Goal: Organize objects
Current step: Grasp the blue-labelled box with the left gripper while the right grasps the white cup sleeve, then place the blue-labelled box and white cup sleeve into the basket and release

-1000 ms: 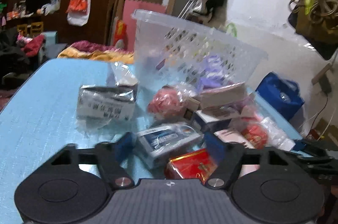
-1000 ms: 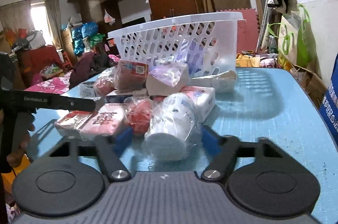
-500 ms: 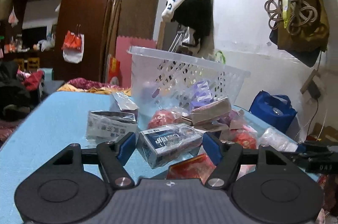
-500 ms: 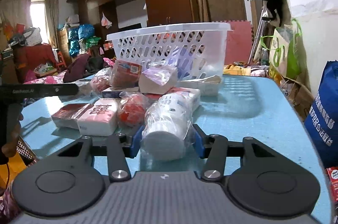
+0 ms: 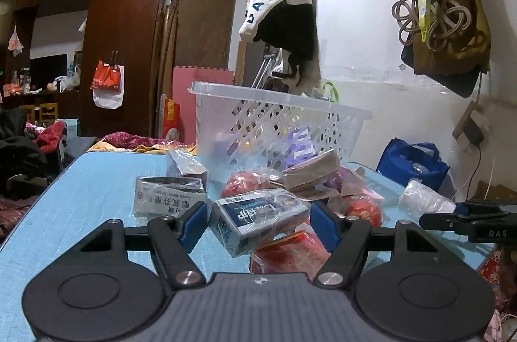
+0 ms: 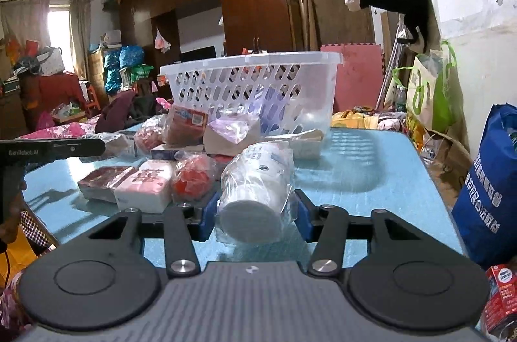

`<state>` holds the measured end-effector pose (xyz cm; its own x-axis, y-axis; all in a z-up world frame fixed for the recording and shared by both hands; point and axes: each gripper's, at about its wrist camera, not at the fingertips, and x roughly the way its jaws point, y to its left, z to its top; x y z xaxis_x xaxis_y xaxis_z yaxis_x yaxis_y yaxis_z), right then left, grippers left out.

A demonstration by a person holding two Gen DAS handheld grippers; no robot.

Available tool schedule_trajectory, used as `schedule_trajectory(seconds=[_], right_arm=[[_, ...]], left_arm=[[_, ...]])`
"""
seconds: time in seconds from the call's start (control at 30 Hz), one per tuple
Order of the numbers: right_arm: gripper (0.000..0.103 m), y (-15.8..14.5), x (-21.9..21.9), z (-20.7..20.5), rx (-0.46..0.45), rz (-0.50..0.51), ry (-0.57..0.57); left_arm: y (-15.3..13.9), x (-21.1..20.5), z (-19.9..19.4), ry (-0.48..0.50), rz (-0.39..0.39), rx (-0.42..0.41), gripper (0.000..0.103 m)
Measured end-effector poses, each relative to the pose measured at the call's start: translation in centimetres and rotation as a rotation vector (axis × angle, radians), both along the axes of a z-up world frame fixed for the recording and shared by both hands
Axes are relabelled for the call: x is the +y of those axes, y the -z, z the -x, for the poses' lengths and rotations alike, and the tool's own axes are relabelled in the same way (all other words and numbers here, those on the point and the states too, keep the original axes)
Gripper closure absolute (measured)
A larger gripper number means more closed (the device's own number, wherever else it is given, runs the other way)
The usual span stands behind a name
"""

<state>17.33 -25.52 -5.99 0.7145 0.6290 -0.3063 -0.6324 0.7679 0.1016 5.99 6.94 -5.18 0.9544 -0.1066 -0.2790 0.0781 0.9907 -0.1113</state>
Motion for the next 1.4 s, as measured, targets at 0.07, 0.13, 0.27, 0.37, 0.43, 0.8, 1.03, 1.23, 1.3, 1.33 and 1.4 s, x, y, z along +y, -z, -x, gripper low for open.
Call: schedule_trajectory(seconds=[0.07,0.13,0.27,0.37,0.43,0.8,1.03,1.23,1.3,1.33,1.4], right_arm=[[0.051,-0.2,-0.3,0.1,-0.002,-0.011,-0.004],[0.051,-0.4,-0.5,0.2,-0.007,-0.017,-0.007],[0.051,-0.7,-0.4,0.4,-0.013,-0.024,-0.010],[0.051,-0.6,-0.4,0.4,-0.013,-0.025,-0.010],[0.051,-0.7,-0.4,0.4,-0.012,-0.027,-0.011],[0.051,-4.1,0.7,0.3,-0.089,-0.014,-0.024],[0.051,-10.7,4.3,-4.1,-0.150,0.050,-0.029],[0.051,-13.1,7.7,-11.0,-0.072,0.086,0.042],[0.051,-12.6,8.5,-12.9,-0.029,0.115,0.058],[0.051,-12.3,8.6,-13.4,-0.013,0.119,0.068],[0.051,-11.7,8.6,-14.1,0.011,0.122,0.080]], left_arm=[[-0.1,0.1,0.2,0.001,0.003,-0.004,0.030],[-0.2,0.2,0.3,0.001,0.006,-0.006,0.030],[-0.2,0.2,0.4,0.005,0.011,-0.009,0.030],[-0.3,0.2,0.4,0.006,0.011,-0.011,0.030],[-0.3,0.1,0.5,0.006,0.012,-0.013,0.030],[-3.3,-0.2,-0.7,0.032,0.047,-0.052,0.030],[-10.5,-0.9,-6.2,0.023,0.046,-0.077,0.030],[-12.8,-1.8,-15.0,-0.018,0.082,0.059,0.030],[-12.5,-2.0,-17.1,-0.056,0.077,0.105,0.030],[-12.2,-1.9,-17.8,-0.065,0.080,0.119,0.030],[-11.5,-1.9,-18.8,-0.069,0.083,0.143,0.030]])
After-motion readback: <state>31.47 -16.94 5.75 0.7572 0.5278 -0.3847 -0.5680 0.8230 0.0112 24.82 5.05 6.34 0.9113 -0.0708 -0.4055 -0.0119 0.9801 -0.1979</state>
